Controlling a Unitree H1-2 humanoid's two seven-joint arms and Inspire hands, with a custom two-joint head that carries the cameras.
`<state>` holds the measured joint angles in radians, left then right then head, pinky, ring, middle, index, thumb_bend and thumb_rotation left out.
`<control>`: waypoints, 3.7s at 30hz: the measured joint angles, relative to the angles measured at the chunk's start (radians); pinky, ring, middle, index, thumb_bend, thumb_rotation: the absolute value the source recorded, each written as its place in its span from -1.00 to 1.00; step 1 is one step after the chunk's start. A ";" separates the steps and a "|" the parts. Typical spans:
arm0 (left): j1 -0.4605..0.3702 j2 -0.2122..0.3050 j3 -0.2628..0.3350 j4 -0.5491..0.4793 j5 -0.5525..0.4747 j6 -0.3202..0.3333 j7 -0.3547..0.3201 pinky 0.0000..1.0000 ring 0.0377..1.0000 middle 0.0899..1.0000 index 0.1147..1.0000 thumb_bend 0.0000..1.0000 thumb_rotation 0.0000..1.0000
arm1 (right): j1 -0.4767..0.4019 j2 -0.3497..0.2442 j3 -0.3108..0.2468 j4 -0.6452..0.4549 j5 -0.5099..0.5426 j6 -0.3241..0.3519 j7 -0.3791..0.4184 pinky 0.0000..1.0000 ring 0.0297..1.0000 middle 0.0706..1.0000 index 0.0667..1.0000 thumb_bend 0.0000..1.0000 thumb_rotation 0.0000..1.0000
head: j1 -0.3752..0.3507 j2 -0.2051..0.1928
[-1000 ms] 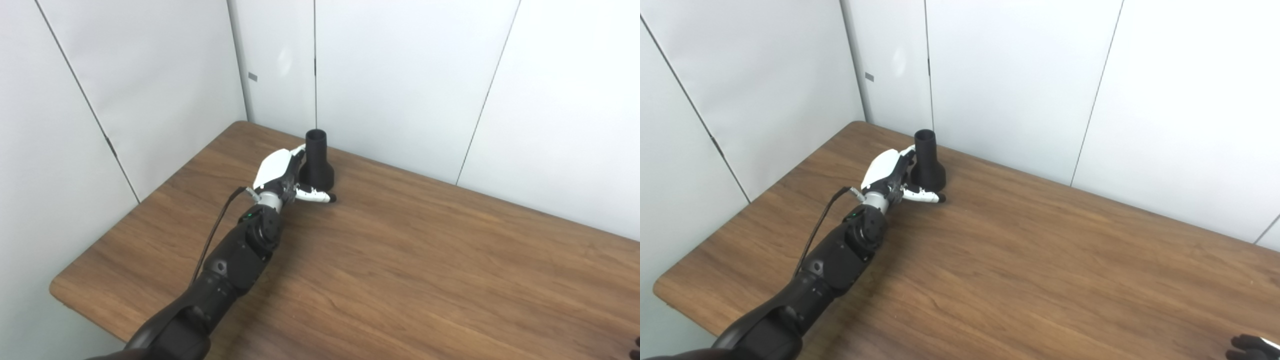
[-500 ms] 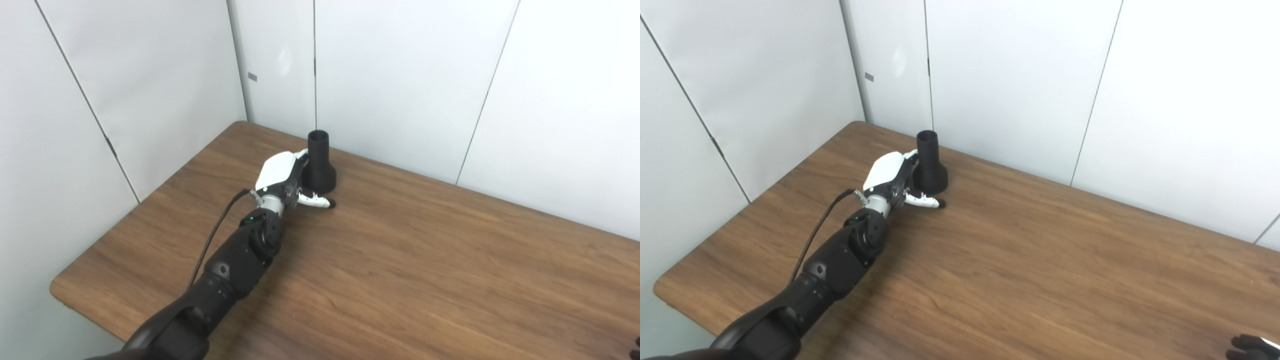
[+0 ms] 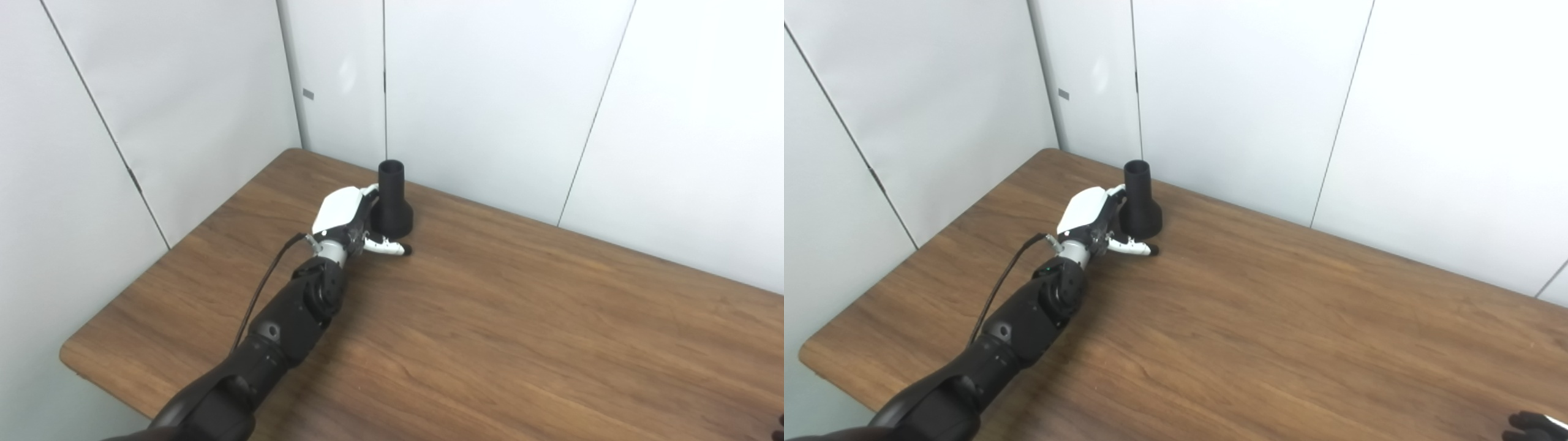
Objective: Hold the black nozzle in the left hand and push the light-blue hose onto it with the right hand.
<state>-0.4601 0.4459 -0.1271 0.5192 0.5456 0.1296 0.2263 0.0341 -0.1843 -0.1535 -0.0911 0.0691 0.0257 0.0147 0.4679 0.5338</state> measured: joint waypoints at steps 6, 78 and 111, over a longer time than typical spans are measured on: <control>-0.001 0.017 0.010 0.013 -0.039 -0.046 -0.012 0.40 0.54 0.59 0.63 1.00 -0.68 | 0.003 0.000 0.000 -0.003 0.001 -0.001 0.003 -0.02 0.22 0.25 0.15 0.01 0.09 | -0.002 0.000; -0.011 0.080 -0.091 -0.080 -0.114 -0.055 -0.240 0.50 0.64 0.63 0.67 1.00 -0.53 | 0.011 -0.004 -0.001 0.018 0.048 -0.038 0.046 0.00 0.22 0.24 0.15 0.06 -0.08 | -0.032 0.005; -0.066 0.102 -0.192 0.002 0.042 -0.103 -0.195 0.11 0.30 0.38 0.40 1.00 -0.61 | 0.017 -0.005 0.000 -0.011 0.043 0.002 0.061 0.08 0.29 0.29 0.21 -0.07 -0.16 | -0.038 0.017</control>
<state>-0.5258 0.5478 -0.3190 0.5208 0.5881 0.0268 0.0313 0.0511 -0.1890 -0.1537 -0.1025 0.1117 0.0279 0.0762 0.4295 0.5507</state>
